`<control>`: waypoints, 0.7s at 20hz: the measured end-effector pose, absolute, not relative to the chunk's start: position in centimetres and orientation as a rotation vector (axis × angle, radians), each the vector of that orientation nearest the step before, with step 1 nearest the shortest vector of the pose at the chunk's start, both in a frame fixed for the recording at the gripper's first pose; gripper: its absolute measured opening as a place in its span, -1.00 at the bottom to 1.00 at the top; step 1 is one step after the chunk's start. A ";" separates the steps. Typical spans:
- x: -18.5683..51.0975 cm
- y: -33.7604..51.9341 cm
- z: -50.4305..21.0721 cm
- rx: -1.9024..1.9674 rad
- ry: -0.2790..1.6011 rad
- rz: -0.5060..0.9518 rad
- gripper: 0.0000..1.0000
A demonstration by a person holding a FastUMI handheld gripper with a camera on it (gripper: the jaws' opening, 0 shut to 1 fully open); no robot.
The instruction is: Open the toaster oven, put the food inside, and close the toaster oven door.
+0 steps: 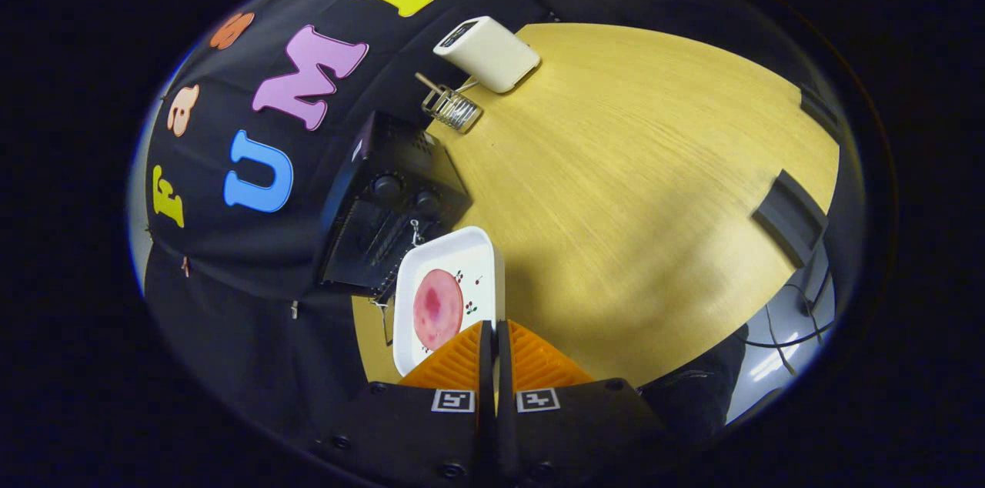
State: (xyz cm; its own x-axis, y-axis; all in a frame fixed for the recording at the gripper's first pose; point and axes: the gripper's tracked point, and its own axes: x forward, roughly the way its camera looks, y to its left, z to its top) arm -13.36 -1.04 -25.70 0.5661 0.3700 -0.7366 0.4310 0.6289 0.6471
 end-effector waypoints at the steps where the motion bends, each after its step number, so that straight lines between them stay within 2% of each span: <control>1: -13.0 -0.2 -25.5 0.939 1.009 -0.030 -0.89; 8: -8.1 6.1 -24.8 0.940 1.001 0.047 -0.89; 14: -3.1 10.7 -25.7 0.928 0.986 0.035 -0.89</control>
State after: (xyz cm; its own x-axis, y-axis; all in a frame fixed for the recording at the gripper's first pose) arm -3.09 10.69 -25.65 0.5833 0.4166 -0.6973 0.3665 0.6312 0.6836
